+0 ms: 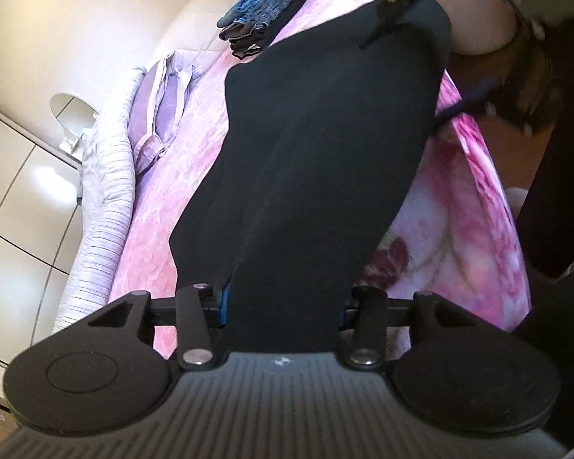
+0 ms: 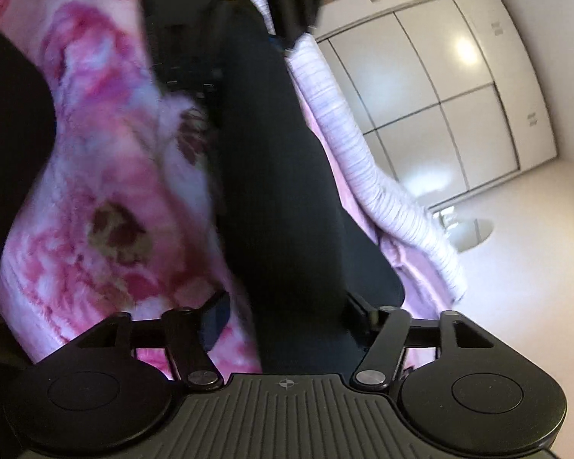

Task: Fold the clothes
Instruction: 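Lift the folded sweatshirt with both grippers and carry it toward the jeans stack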

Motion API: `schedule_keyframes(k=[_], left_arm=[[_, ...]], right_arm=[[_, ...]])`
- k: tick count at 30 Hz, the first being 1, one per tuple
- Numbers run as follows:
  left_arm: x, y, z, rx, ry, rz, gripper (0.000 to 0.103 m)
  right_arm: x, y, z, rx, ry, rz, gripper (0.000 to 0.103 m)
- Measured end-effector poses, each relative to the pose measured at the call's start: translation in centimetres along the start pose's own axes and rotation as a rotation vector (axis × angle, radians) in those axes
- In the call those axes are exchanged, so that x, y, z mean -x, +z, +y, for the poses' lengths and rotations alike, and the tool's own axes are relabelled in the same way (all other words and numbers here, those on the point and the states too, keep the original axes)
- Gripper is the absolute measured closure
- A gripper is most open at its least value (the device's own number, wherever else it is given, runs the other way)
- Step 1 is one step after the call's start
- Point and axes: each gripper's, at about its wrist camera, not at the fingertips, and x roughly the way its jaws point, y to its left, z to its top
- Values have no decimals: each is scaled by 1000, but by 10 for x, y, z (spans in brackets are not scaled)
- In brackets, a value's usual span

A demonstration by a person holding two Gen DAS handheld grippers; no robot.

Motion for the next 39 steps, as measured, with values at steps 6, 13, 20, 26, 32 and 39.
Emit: schedule_keyframes(k=[6,13,20,26,32,39], left_arm=[[5,-1,-1,-34,14,-5,60],[-4,-5,-46,-360,157,37,50],[-9,-5,-41,-378,117,61,49],[-8,-3,-29,-371,65,58,56],[5,7,-1,-369,60,66,71],[26,25,34,-357,85,66,71]], right_arm=[[-31,-21,-24,48,-17,36,40],[-52,-26,-28,152,-18,80,49],[-73,-22,-20,259,-15,88,47],[-83,-15,-50,180,66,113,57],[-85,3,-92,160,71,101,63],[-78,25,-129,145,23,89,63]])
